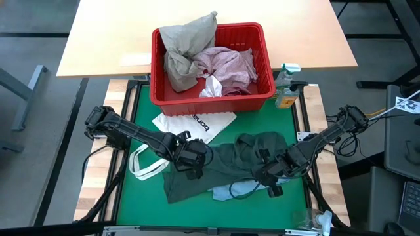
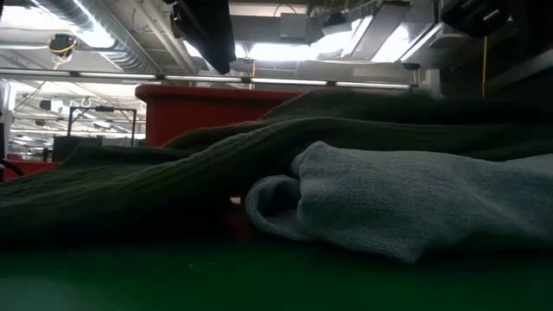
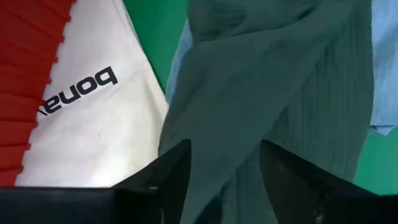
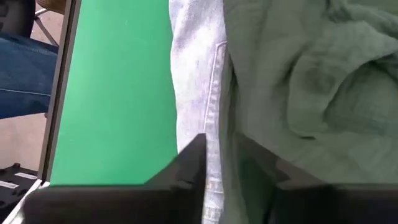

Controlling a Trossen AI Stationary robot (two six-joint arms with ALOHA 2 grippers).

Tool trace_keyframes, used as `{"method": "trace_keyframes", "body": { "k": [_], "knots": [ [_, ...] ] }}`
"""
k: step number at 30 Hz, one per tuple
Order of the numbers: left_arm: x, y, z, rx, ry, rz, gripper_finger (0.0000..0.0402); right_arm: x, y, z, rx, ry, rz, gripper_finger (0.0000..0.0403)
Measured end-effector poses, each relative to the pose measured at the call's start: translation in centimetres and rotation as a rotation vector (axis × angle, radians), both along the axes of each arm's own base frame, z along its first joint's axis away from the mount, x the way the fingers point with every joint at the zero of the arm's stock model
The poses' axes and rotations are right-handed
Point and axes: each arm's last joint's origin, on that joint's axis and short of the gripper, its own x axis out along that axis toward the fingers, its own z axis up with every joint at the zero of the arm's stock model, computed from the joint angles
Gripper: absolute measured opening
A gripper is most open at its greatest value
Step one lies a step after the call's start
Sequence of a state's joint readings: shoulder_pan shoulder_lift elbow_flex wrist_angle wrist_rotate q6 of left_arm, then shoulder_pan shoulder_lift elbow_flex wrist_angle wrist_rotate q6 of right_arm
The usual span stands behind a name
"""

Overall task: Fold laundry
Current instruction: Fold the green shirt

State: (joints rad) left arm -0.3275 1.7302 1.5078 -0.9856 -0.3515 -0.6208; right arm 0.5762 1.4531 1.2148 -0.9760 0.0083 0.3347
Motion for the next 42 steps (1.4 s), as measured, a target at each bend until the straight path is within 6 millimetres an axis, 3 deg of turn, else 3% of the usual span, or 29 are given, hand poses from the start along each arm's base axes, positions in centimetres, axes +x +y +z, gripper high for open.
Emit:
{"method": "trace_keyframes", "body": {
  "k": [5,9,13,17,24,29,34,42],
  "knots": [
    [0.0,0.0,0.0,-0.005,-0.001,0.003,0.0202,0.0,-0.1,0.0,-0.019,-0.013,-0.011,0.0143],
    [0.0,0.0,0.0,-0.002,0.0,-0.001,0.0204,0.3,-0.5,0.0,-0.087,-0.053,0.003,0.0165],
    [0.0,0.0,0.0,-0.001,0.001,-0.003,0.0204,1.2,-2.1,0.1,-0.219,-0.117,-0.041,0.0166],
    [0.0,0.0,0.0,-0.001,0.001,-0.003,0.0204,2.6,-5.1,0.1,-0.309,-0.134,-0.121,0.0166],
    [0.0,0.0,0.0,-0.001,0.001,-0.003,0.0204,4.1,-10.7,0.1,-0.346,-0.096,-0.242,0.0166],
    [0.0,0.0,0.0,-0.001,0.001,-0.003,0.0204,4.6,-13.6,-0.4,-0.266,-0.038,-0.291,0.0166],
    [0.0,-0.1,0.0,-0.001,-0.001,-0.003,0.0204,5.3,-15.5,-1.7,-0.221,0.046,-0.338,0.0166],
    [0.0,0.0,0.0,0.005,-0.003,-0.001,0.0204,5.8,-16.5,-3.4,-0.163,0.154,-0.39,0.0166]
  ]
}}
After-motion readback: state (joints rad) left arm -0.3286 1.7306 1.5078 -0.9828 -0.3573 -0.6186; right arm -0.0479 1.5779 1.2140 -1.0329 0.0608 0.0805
